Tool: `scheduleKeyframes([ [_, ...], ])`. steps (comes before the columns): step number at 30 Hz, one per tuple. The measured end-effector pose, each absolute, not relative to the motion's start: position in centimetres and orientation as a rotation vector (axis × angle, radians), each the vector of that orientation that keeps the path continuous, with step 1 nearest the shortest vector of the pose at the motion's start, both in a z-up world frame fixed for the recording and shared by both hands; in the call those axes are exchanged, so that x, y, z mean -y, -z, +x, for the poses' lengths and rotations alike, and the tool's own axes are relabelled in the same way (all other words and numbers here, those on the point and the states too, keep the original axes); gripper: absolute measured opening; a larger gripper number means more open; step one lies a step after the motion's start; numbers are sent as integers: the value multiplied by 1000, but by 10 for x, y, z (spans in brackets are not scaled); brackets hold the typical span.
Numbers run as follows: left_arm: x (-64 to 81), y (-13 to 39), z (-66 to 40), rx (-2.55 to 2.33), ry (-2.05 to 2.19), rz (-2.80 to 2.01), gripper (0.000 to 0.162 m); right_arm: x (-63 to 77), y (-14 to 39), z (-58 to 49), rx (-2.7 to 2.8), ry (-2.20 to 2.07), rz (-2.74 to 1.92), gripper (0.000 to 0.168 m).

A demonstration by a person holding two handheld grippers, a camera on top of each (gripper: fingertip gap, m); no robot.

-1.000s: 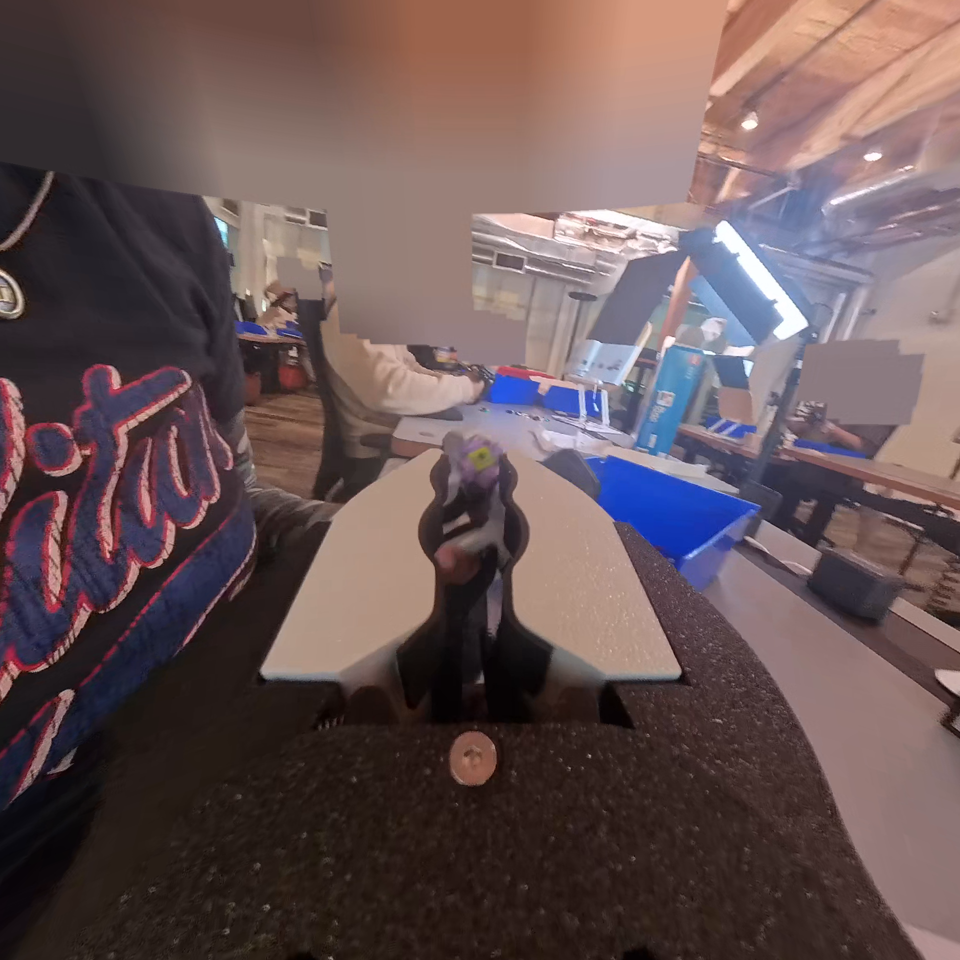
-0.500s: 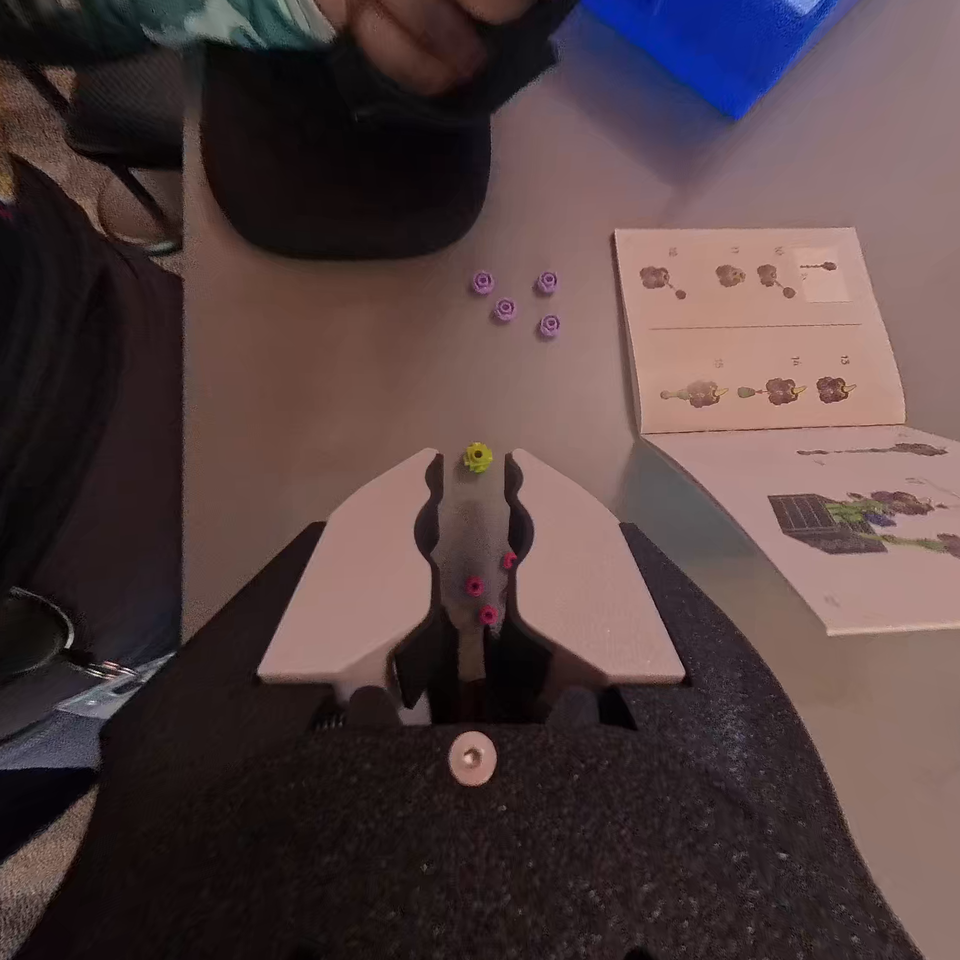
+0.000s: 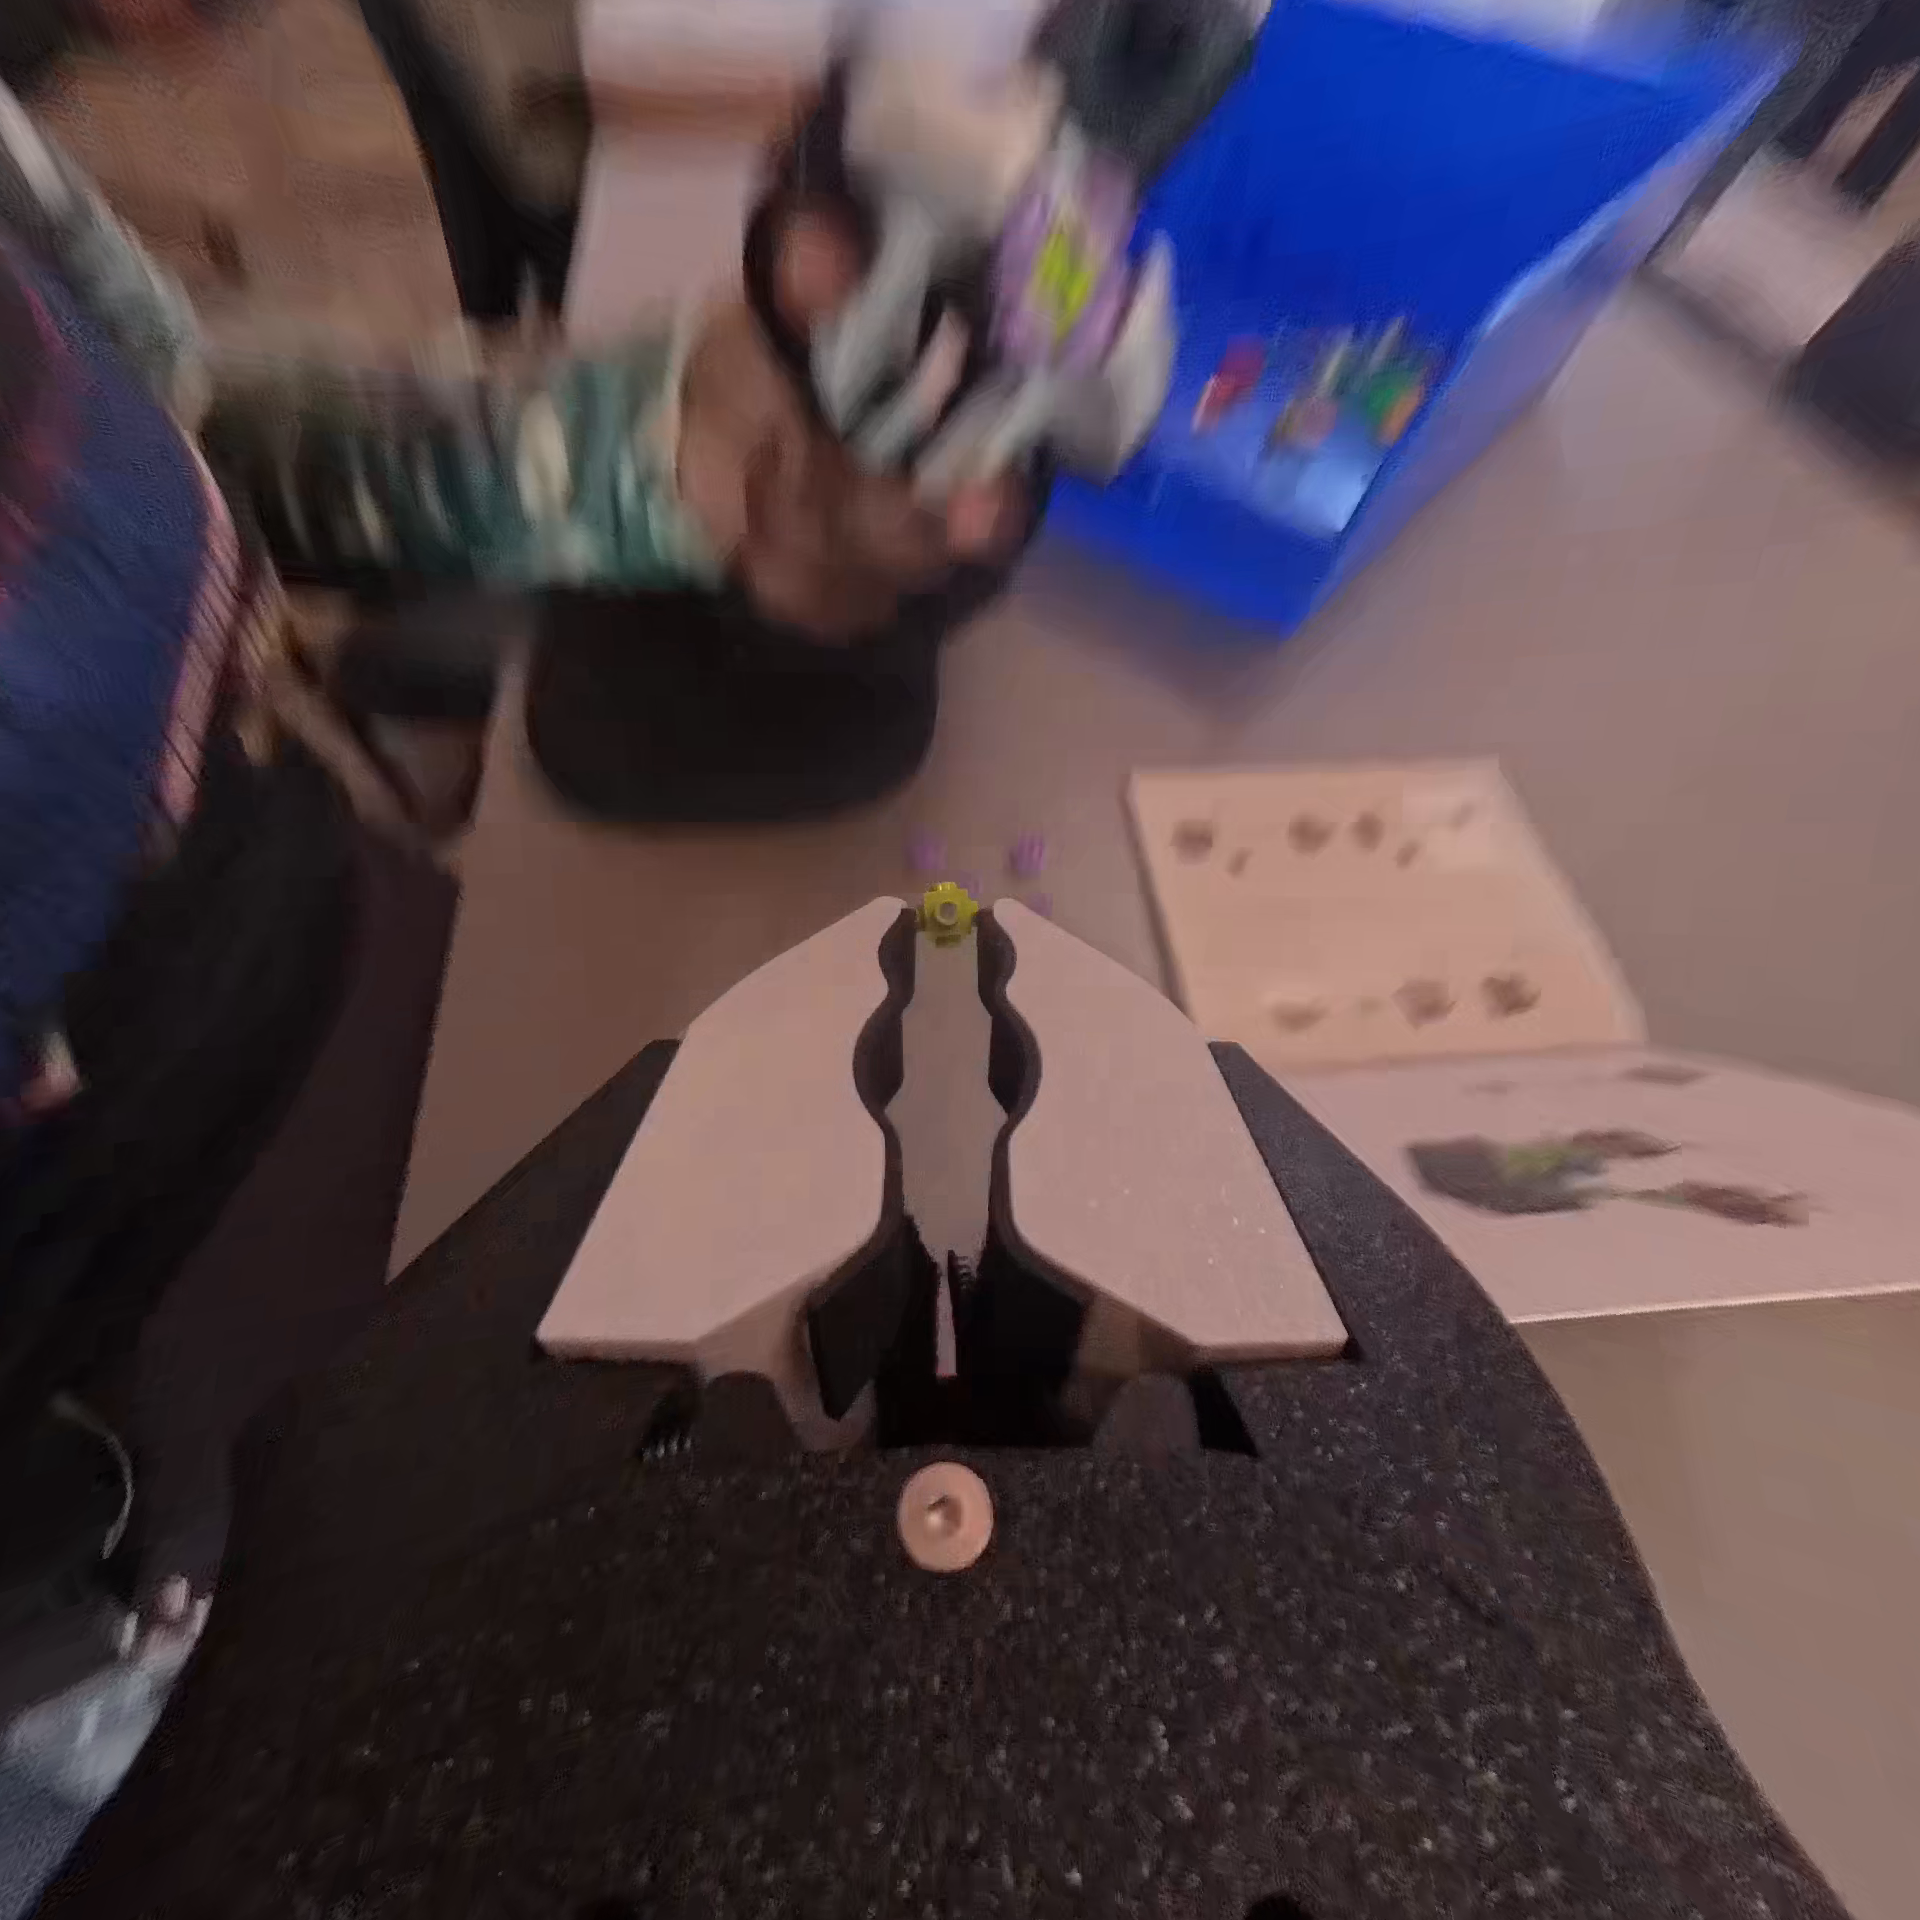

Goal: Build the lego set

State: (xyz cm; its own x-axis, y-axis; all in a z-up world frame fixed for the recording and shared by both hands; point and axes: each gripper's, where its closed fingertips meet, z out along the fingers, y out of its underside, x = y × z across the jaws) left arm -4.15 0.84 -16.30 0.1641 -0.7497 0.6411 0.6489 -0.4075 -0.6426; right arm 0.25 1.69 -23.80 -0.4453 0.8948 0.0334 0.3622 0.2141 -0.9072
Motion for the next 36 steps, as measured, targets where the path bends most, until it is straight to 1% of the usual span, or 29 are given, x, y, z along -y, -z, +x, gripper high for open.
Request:
scheduleKeyframes([
  [3,-5,162,-30,-130,1586,-1275,18,-15,179,1,1615,-1377,-950,11],
  [6,0,163,-15,-131,1689,-1280,18,-2,156,4,1544,-1360,-764,11],
  [22,14,164,9,-203,1907,-1287,18,19,161,7,1685,-1287,-548,11],
  [32,15,165,9,-192,1919,-1277,18,18,162,6,1694,-1201,-504,11],
  [36,13,162,7,-161,1914,-1234,18,18,159,5,1635,-1242,-512,11],
])
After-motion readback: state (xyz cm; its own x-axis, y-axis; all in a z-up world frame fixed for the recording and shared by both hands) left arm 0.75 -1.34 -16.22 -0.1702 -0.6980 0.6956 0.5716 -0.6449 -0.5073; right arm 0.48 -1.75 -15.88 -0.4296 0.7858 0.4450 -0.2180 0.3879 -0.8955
